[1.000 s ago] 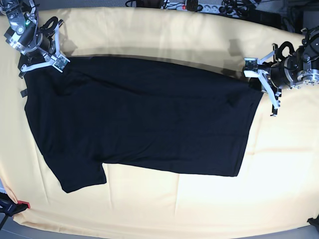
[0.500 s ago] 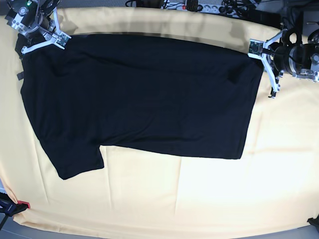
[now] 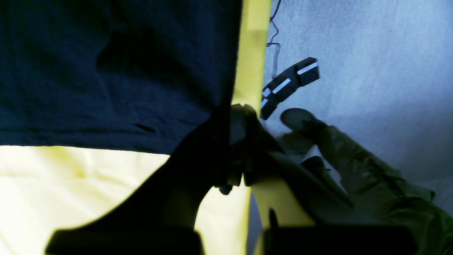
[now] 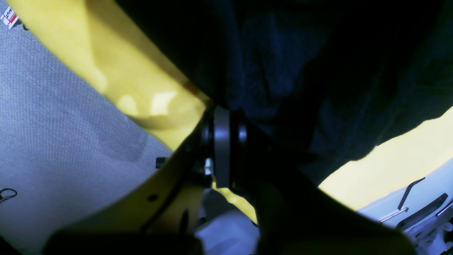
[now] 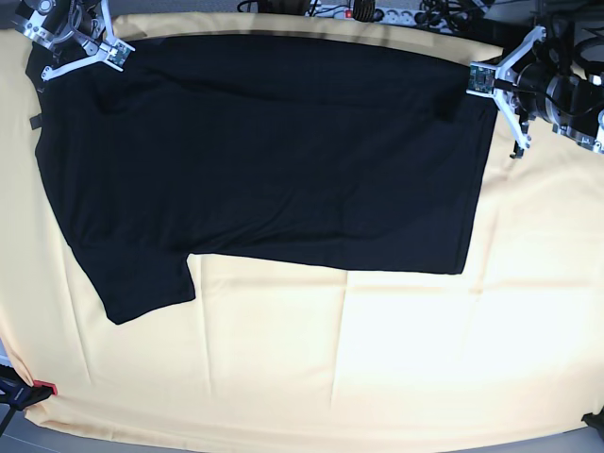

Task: Fold the T-shirt properly
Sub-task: 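Pull the shirt further toward the robot, then open both grippers, then move both grippers down along the shirt sides to the hem corners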

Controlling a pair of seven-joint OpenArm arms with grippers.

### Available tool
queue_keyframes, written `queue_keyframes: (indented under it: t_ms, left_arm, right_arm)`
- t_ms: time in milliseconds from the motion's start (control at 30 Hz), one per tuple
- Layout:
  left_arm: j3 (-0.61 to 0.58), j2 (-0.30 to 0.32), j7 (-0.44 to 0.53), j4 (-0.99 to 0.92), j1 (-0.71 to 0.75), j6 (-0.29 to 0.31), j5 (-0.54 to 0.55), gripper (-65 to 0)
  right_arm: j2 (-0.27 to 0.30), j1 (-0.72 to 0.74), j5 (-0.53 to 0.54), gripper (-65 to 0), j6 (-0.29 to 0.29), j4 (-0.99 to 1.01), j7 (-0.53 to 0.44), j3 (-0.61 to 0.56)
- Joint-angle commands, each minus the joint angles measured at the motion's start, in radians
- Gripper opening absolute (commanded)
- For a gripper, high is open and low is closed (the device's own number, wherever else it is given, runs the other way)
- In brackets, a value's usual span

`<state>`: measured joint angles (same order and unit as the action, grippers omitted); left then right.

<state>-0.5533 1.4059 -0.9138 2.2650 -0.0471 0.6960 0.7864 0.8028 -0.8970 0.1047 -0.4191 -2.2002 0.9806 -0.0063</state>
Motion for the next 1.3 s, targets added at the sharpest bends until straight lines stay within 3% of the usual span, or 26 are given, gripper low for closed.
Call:
queue_keyframes:
  t_ms: [0,100,200,300,367,533,733,900,967,1133,1267]
  left_arm:
    - [0.011,0.026,-0.008,0.009,-0.011,0.002,0.012,-65.0]
    - [0.011,0.026,-0.007,0.009,-0.011,0.002,0.021,-65.0]
    - [0.011,0.026,0.004,0.009,-0.011,0.002,0.020,-63.1]
    - [0.011,0.026,-0.002,0.009,-0.011,0.002,0.020,-38.7]
    - [0.011,0.026,-0.008,0.009,-0.011,0.002,0.020,-28.3]
    - [0.011,0.027,-0.046,0.034,-0.012,0.002,0.013,-27.9]
    - [0.011,0.034,-0.068,0.076,-0.012,0.002,0.012,-27.9]
    - [0.011,0.049,-0.079,0.078,-0.018,0.002,0.002,-28.0]
    - [0.011,0.048,-0.069,0.078,-0.018,0.002,-0.054,-28.7]
    - [0.011,0.040,0.045,0.073,-0.018,-0.261,-0.288,-29.1]
    - [0.011,0.022,0.073,0.048,-0.018,-0.359,-0.386,-29.1]
  right_arm:
    - [0.015,-0.009,-0.009,-65.0,-0.003,-0.012,0.027,0.008]
    - [0.015,-0.008,-0.009,-65.0,-0.003,-0.012,0.026,0.008]
    - [0.015,-0.008,-0.009,-62.5,0.052,-0.013,0.027,0.008]
    - [0.015,-0.008,-0.009,-35.0,0.084,-0.021,0.031,0.008]
    - [0.015,-0.008,-0.010,-24.7,0.094,-0.036,0.035,0.008]
    - [0.015,-0.008,-0.095,-24.4,0.164,-0.108,0.053,0.008]
    - [0.014,-0.046,-0.140,-24.5,0.188,-0.148,0.064,0.008]
    - [0.014,-0.118,-0.277,-24.5,0.276,-0.148,0.075,0.008]
    - [0.014,-0.124,-0.336,-24.5,0.322,-0.148,0.064,0.008]
    - [0.014,-0.104,-0.389,-24.5,0.414,-0.148,-0.041,0.035]
    - [0.014,-0.013,-0.334,-24.5,0.423,-0.148,-0.045,0.083]
